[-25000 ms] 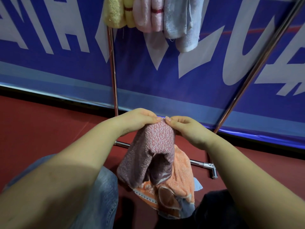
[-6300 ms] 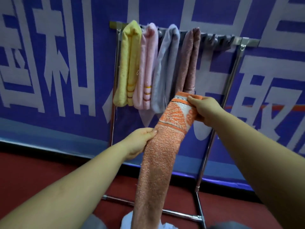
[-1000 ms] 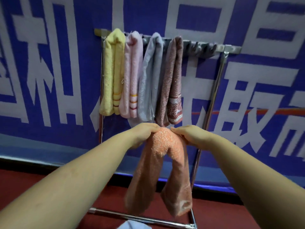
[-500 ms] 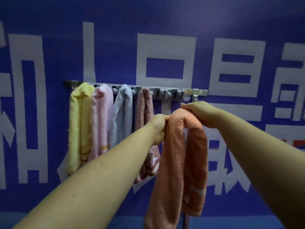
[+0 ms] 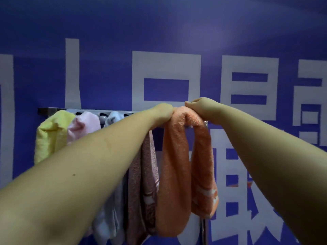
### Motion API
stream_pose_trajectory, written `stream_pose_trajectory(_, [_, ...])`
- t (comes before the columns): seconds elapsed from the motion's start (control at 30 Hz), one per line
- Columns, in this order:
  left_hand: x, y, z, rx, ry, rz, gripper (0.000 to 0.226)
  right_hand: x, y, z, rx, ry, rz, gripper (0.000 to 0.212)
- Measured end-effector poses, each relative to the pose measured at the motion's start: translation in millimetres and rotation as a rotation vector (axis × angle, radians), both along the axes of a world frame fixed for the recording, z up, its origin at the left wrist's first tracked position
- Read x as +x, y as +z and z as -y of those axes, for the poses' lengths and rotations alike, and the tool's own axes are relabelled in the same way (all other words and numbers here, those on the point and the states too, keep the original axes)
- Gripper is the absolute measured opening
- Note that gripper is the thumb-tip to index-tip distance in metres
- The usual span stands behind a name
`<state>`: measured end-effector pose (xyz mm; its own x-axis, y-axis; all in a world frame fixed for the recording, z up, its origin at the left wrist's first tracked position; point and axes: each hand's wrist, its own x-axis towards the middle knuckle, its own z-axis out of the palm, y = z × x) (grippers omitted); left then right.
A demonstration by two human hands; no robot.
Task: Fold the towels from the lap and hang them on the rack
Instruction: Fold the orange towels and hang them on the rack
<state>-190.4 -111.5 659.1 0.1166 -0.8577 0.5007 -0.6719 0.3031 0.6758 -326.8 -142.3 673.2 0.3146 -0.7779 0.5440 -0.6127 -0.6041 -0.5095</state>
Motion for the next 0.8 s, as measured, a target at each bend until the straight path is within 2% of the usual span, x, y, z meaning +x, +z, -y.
stream_pose_trajectory(0.1, [16.9,12.4,6.0,0.012,0.175,0.35,0.031,13.3,2.5,10.2,-0.047,0.001,-0.067,0.047])
stream_pose_trajectory(0.33, [39.6,22.8,17.6,0.093,0.322,0.62,0.039,39.1,1.4,31.9,-0.101,-0.053,-0.276,0.048])
stream_pose_trajectory(0.6, [53.7,24.4,47.4,0.127,0.573,0.768,0.048,49.9,3.7,46.2,-0.166,-0.131,-0.38,0.048])
stream_pose_trajectory(0.7, [52.3,17.8,51.6,0.082,0.601,0.825,0.038,55.5,-1.8,63.9,-0.165,-0.161,-0.415,0.047])
stream_pose_trajectory(0.8, [53.4,13.3,53.4,0.039,0.619,0.818,0.033,57.8,-9.5,73.2,-0.178,-0.214,-0.381,0.035])
